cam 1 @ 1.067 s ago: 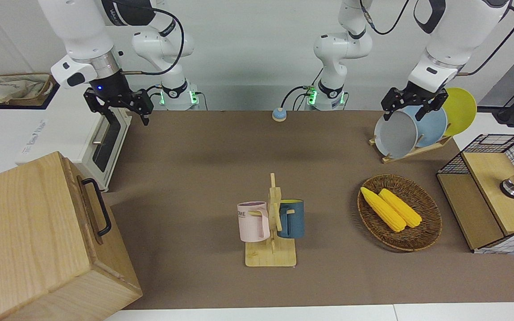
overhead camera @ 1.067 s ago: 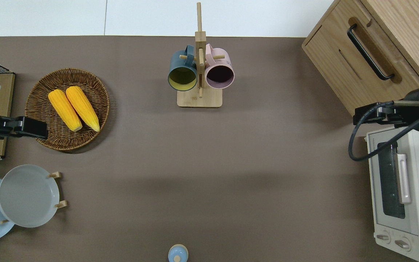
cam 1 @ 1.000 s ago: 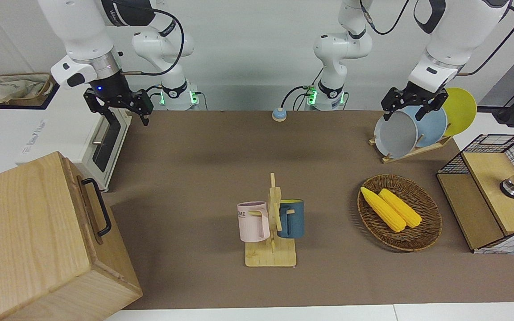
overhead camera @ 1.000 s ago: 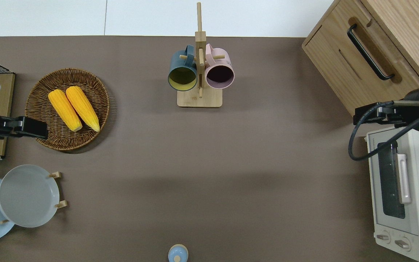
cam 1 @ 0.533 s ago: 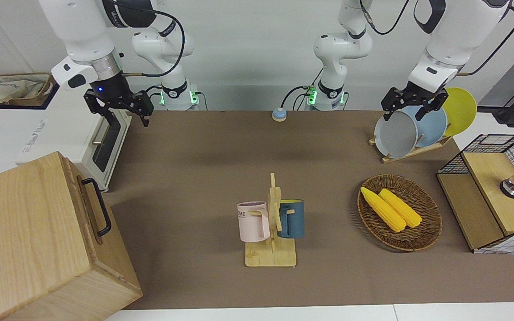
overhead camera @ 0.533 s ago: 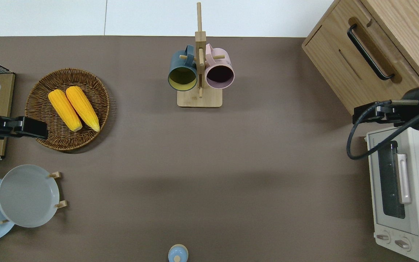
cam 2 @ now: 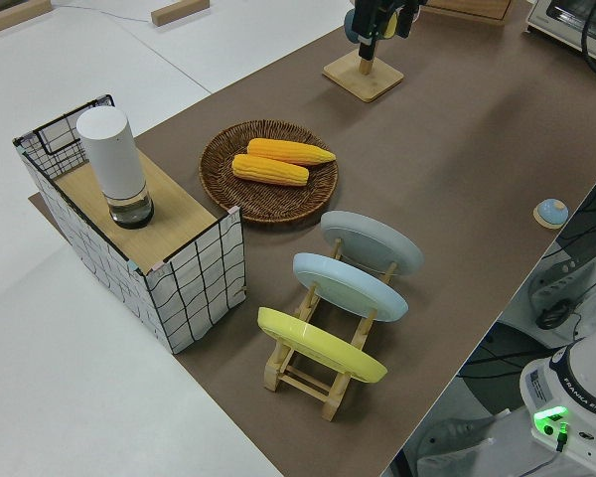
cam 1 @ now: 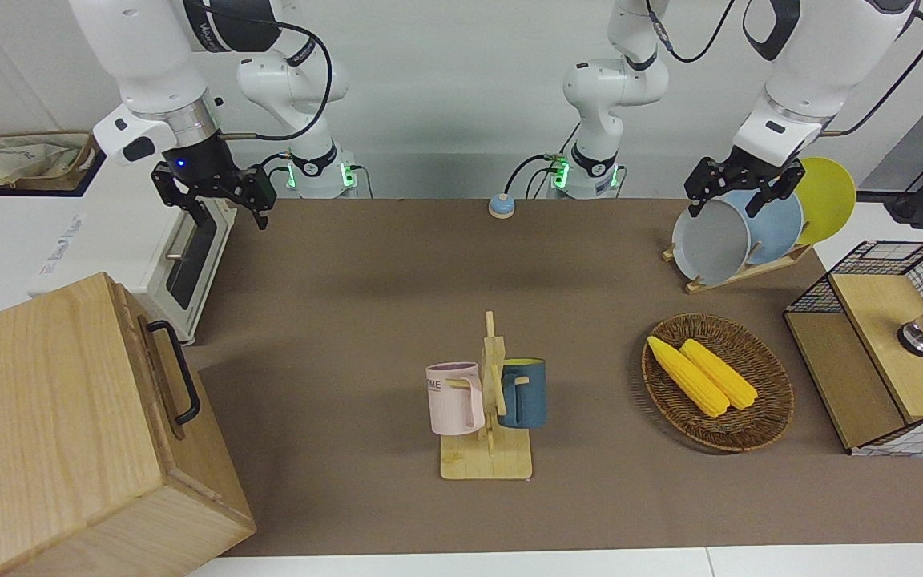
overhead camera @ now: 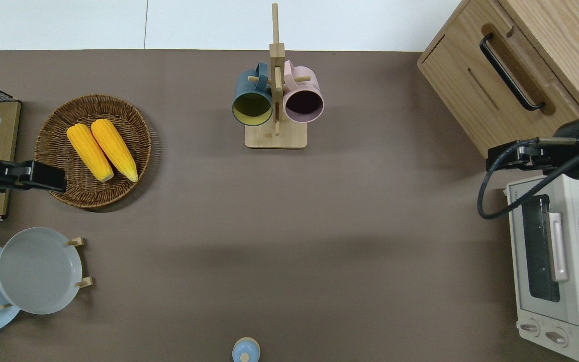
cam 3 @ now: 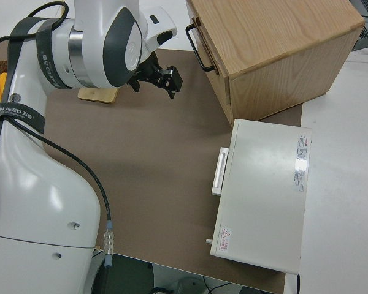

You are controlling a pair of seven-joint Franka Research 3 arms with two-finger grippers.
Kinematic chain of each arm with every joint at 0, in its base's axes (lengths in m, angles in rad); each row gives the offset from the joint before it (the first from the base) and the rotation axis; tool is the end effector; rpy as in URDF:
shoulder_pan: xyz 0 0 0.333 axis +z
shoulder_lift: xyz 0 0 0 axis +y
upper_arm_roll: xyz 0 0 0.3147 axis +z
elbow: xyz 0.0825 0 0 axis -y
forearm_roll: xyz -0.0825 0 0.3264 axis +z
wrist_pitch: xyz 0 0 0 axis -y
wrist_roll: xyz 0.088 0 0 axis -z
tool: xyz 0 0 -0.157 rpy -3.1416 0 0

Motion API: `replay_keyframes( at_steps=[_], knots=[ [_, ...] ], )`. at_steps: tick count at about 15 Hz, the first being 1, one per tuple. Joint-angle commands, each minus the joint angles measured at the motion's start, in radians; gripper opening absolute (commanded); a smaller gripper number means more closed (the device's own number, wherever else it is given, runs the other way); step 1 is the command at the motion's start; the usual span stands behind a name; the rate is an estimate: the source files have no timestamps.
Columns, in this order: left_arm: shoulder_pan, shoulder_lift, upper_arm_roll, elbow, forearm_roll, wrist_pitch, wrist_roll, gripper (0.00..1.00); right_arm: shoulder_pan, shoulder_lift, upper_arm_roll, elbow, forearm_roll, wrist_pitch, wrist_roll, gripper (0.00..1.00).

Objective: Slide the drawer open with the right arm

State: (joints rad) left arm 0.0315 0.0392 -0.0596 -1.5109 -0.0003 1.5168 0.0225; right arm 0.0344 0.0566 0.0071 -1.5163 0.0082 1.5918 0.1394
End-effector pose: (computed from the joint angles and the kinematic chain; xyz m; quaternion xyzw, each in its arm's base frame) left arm 0.5019 -0.0136 0.5737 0.9995 -0.0253 -0.0166 0.0013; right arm 0.5172 0.0226 0.5690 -0.9987 0.0490 -0.0090 0.0051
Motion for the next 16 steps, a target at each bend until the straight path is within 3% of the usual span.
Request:
replay_keyframes(
  at_steps=[1, 4, 7, 11, 12, 13, 14, 16],
  knots=[
    [0.004, 0.011, -0.006, 0.026, 0.017, -0.02, 0.01, 0.99, 0.004, 0.019, -0.001, 0.024, -0.019, -0.012, -0.012, 0.985],
    [0.004, 0.011, -0.006, 0.026, 0.017, -0.02, 0.01, 0.99, 0.004, 0.02, -0.001, 0.031, -0.022, -0.012, -0.01, 0.985],
    [0.004, 0.011, -0.006, 0.026, 0.017, -0.02, 0.01, 0.99, 0.025, 0.02, -0.001, 0.037, -0.101, -0.013, -0.017, 0.975],
    [0.004, 0.011, -0.006, 0.026, 0.017, -0.02, 0.01, 0.99, 0.041, 0.02, -0.001, 0.037, -0.126, -0.012, -0.023, 0.677],
    [0.004, 0.011, -0.006, 0.026, 0.017, -0.02, 0.01, 0.99, 0.041, 0.02, -0.001, 0.039, -0.123, -0.012, -0.023, 0.68],
    [0.004, 0.011, -0.006, 0.026, 0.017, -0.02, 0.01, 0.99, 0.042, 0.02, -0.001, 0.039, -0.128, -0.012, -0.017, 0.746],
    [0.004, 0.011, -0.006, 0.026, 0.017, -0.02, 0.01, 0.99, 0.047, 0.02, -0.001, 0.039, -0.128, -0.012, -0.012, 0.946],
    [0.004, 0.011, -0.006, 0.026, 0.017, -0.02, 0.01, 0.99, 0.052, 0.025, -0.001, 0.039, -0.131, -0.012, -0.012, 0.973]
  ],
)
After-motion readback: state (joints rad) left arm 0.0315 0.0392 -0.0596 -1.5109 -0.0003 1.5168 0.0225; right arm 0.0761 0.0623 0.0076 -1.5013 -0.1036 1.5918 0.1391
